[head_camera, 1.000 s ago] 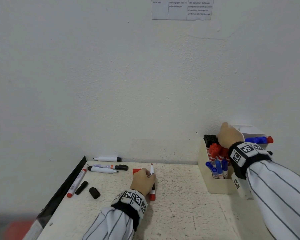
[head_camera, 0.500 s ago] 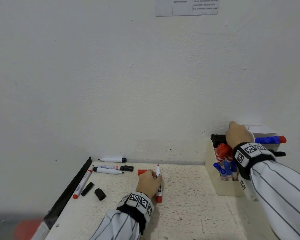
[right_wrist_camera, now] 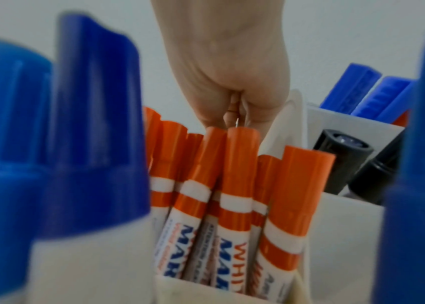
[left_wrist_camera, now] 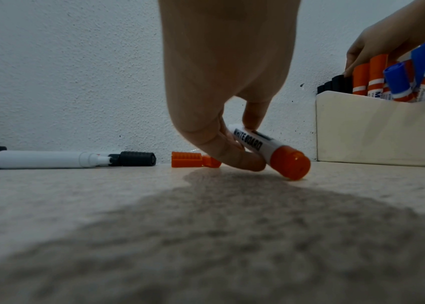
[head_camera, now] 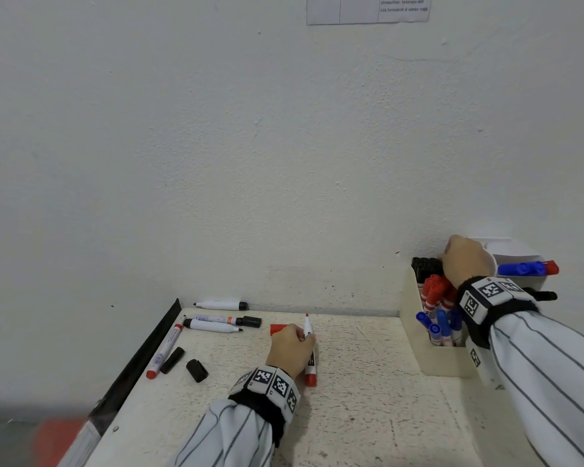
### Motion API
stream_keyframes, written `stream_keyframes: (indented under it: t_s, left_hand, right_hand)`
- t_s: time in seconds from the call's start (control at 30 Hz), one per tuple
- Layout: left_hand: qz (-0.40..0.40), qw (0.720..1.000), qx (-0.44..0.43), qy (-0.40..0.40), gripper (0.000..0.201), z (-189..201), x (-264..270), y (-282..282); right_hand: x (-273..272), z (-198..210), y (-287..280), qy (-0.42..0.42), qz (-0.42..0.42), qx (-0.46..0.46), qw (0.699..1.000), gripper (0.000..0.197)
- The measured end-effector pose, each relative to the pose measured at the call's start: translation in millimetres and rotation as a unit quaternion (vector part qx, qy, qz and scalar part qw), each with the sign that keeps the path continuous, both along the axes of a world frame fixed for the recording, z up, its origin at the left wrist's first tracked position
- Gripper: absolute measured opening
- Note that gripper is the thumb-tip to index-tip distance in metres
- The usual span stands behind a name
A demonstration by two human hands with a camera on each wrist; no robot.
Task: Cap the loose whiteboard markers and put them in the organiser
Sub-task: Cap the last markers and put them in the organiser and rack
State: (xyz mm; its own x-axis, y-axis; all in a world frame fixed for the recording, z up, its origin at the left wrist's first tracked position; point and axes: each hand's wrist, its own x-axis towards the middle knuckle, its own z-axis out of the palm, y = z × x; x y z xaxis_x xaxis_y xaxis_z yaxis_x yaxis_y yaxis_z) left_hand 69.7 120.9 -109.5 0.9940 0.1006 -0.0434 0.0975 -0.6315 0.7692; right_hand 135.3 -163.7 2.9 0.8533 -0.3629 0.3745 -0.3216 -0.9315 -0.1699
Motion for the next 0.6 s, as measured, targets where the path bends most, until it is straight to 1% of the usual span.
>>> stream_keyframes:
  t_s: [0.27, 0.43, 0.53, 0.6]
  left_hand:
    - [-0.004, 1.0, -0.003, 0.002, 0.015, 1.6, -0.1, -0.9]
    - [-0.011, 1.0, 0.002, 0.007, 0.018, 1.4, 0.1, -0.7]
    - [-0.013, 1.0, 0.004, 0.008, 0.021, 2.7, -0.4, -1.5]
    - [-0.013, 1.0, 0.008, 0.01, 0.022, 3.1, -1.4, -1.6]
  right_hand:
    - [2.8, 2.9, 3.4, 0.038, -0.016, -0.001, 0.999, 0.017]
    - [1.8, -1.8, 2.0, 0.018, -0.02, -0.019, 0.999, 0.016]
    - [1.3, -1.9, 2.0, 0.019, -0.017, -0.02, 0.999, 0.024]
    - [0.7, -1.9, 1.7, 0.016, -0.014, -0.022, 1.0, 0.024]
